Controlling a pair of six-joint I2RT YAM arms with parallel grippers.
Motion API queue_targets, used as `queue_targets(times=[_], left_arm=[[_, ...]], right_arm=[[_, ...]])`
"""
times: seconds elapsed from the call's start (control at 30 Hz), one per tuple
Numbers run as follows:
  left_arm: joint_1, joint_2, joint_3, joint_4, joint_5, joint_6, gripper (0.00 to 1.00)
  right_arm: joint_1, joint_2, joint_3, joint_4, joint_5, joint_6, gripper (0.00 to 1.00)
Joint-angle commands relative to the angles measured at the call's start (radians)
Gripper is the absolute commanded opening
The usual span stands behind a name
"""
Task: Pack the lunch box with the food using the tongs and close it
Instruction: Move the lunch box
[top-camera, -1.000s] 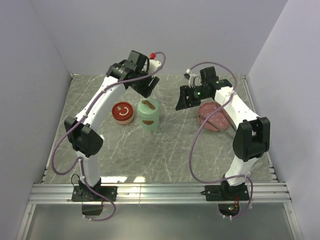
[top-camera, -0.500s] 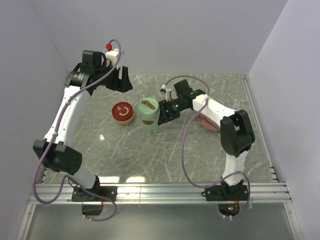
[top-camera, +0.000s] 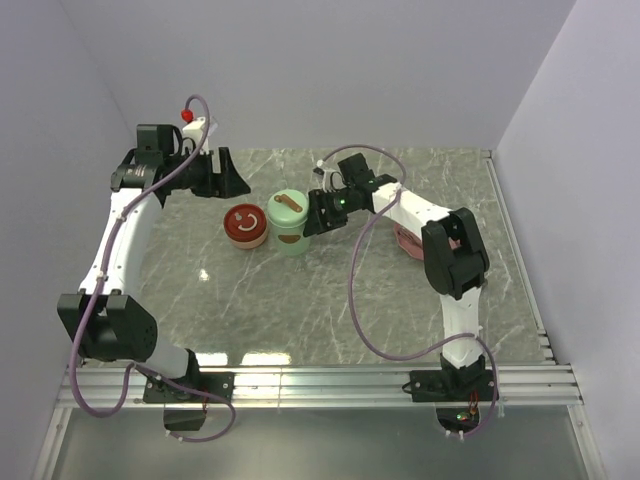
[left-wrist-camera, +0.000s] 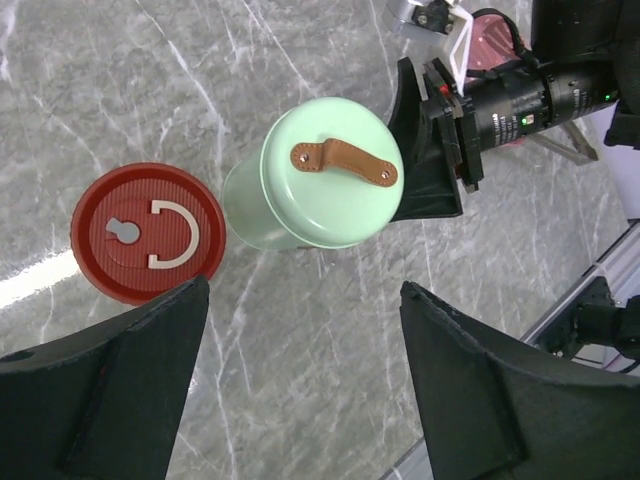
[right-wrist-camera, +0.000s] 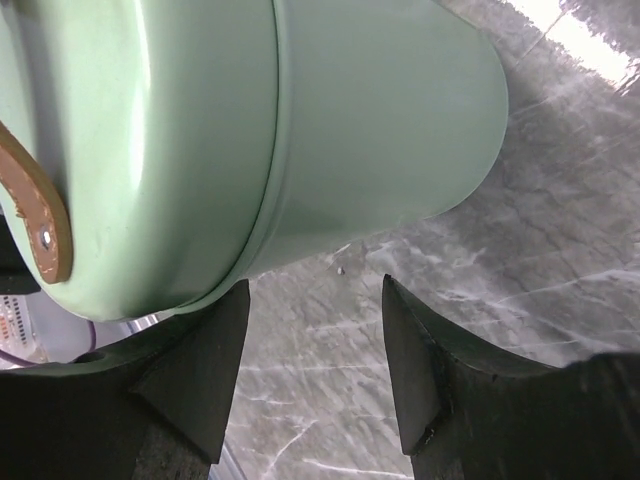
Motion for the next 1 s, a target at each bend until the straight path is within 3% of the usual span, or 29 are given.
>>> queue_targets(times=[0.0, 0.07, 0.1, 0.47, 0.53, 0.67, 0.97], left_arm=[[0.012, -0.064, -0.007, 0.021, 0.062, 0.003, 0.84], [0.015, -0.065, -0.019, -0.002, 0.065, 0.018, 0.98], [0.014, -0.061, -0.022, -0.011, 0.073, 0.043, 1.0], [0.015, -0.107, -0.14, 0.041, 0.012, 0.109, 0.99], [0.015, -0.131, -0.183, 0.068, 0.015, 0.12, 0.99], [0.011, -0.169, -0.25, 0.078, 0.038, 0.167, 0.99], [-0.015, -0.272, -0.418, 0.142, -0.051, 0.2, 0.99]], right_arm=[[0.008, -0.014, 0.044, 0.027, -0.007, 0.006, 0.63], [0.001, -0.035, 0.031, 0.005, -0.004, -0.013, 0.63], [-0.006, -0.064, 0.025, -0.004, -0.003, -0.02, 0.63], [-0.122, -0.446, -0.141, -0.17, 0.079, -0.204, 0.74], [-0.144, -0.523, -0.172, -0.184, 0.099, -0.218, 0.89], [-0.174, -0.661, -0.279, -0.21, 0.129, -0.26, 1.0], [-0.197, -0.86, -0.482, -0.159, 0.202, -0.289, 1.0]])
